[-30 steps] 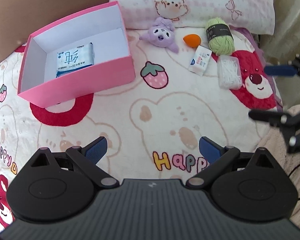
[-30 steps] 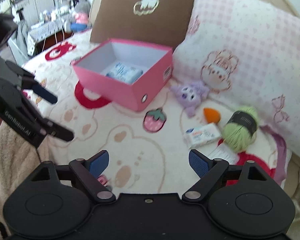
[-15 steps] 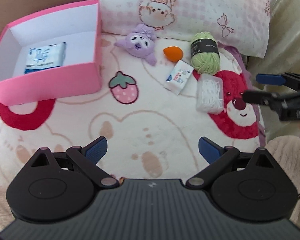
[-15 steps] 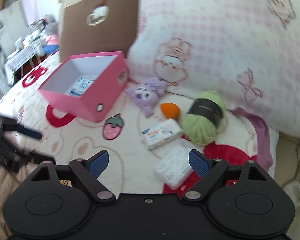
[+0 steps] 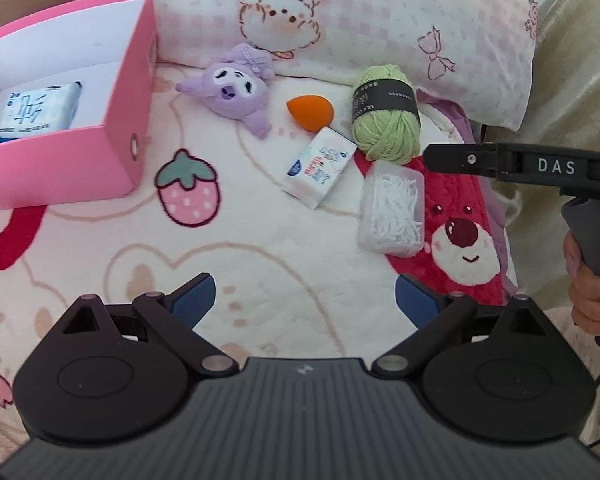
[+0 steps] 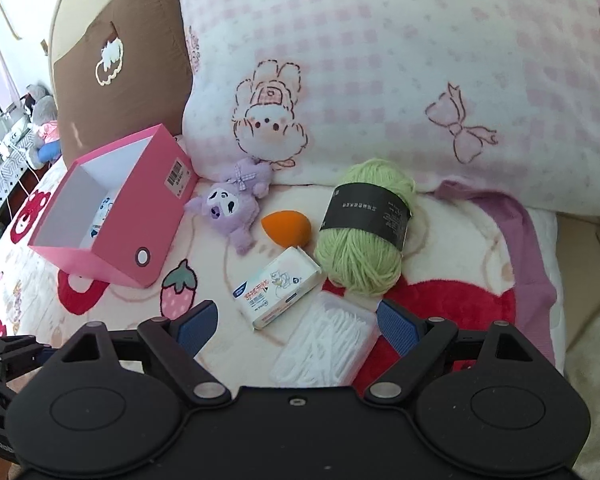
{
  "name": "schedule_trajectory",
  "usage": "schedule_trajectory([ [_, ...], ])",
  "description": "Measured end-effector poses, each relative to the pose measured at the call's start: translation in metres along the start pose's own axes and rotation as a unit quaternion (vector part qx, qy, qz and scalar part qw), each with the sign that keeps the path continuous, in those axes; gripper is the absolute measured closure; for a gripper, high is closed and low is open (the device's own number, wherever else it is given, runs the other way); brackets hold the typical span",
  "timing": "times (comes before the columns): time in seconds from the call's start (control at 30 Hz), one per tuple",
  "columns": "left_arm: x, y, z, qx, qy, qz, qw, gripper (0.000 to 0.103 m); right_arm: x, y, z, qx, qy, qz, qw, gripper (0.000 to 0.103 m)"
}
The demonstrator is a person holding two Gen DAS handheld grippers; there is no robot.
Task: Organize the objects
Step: 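Raise the left tool out of the box and move toward the cotton-swab box, then close the left tool on the clear cotton-swab box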
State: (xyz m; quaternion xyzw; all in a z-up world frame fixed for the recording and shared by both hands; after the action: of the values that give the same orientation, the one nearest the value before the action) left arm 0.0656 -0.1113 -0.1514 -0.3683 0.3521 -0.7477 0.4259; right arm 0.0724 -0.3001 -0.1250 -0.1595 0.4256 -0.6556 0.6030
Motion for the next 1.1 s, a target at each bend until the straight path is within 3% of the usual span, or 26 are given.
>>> schedule_trajectory([
  [0.23, 0.014, 0.018, 0.004, -0.003, -0.010, -0.017, 0.9998, 0.006, 0.008, 0.013, 0.003, -0.012, 0.012, 0.006, 1.000, 0.013],
  [0.33, 0.020, 0.032, 0.004, -0.019, -0.006, -0.005, 0.9998, 0.006, 0.023, 0.026, 0.004, -0.005, 0.035, -0.002, 0.999, 0.014],
  [0.43, 0.024, 0.045, 0.003, -0.025, 0.005, 0.005, 0.9997, 0.007, 0.039, 0.043, -0.001, -0.015, 0.057, -0.012, 0.998, 0.023],
  [0.57, 0.030, 0.060, 0.000, -0.034, -0.005, -0.010, 0.9994, 0.007, 0.054, 0.051, -0.007, -0.013, 0.085, -0.002, 0.996, 0.025],
  [0.7, 0.041, 0.071, 0.002, -0.022, -0.026, -0.048, 0.9982, 0.007, 0.055, 0.056, -0.006, -0.005, 0.067, -0.006, 0.998, 0.025],
  [0.83, 0.051, 0.075, 0.006, -0.003, 0.004, -0.014, 0.9999, 0.007, 0.055, 0.060, -0.008, -0.007, 0.072, -0.007, 0.997, 0.025],
  [1.0, 0.052, 0.091, 0.007, -0.012, -0.024, -0.025, 0.9993, 0.008, 0.057, 0.062, -0.008, -0.005, 0.092, -0.003, 0.996, 0.025],
  [1.1, 0.050, 0.097, 0.007, -0.005, -0.038, -0.022, 0.9990, 0.009, 0.061, 0.061, -0.008, 0.011, 0.094, -0.031, 0.995, 0.025],
])
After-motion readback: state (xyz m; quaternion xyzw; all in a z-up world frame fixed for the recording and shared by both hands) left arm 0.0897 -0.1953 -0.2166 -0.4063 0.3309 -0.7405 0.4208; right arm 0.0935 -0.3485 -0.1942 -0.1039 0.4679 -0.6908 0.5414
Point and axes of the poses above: each gripper's, at about its wrist camera, not at the fingertips, and y roughly the way its jaws point, x to its right, z to its top, the point moved 8 cm from there along y, roughly the way its jaws point, and after that the axes turned 3 degrees about y, right-handed, at the moved point
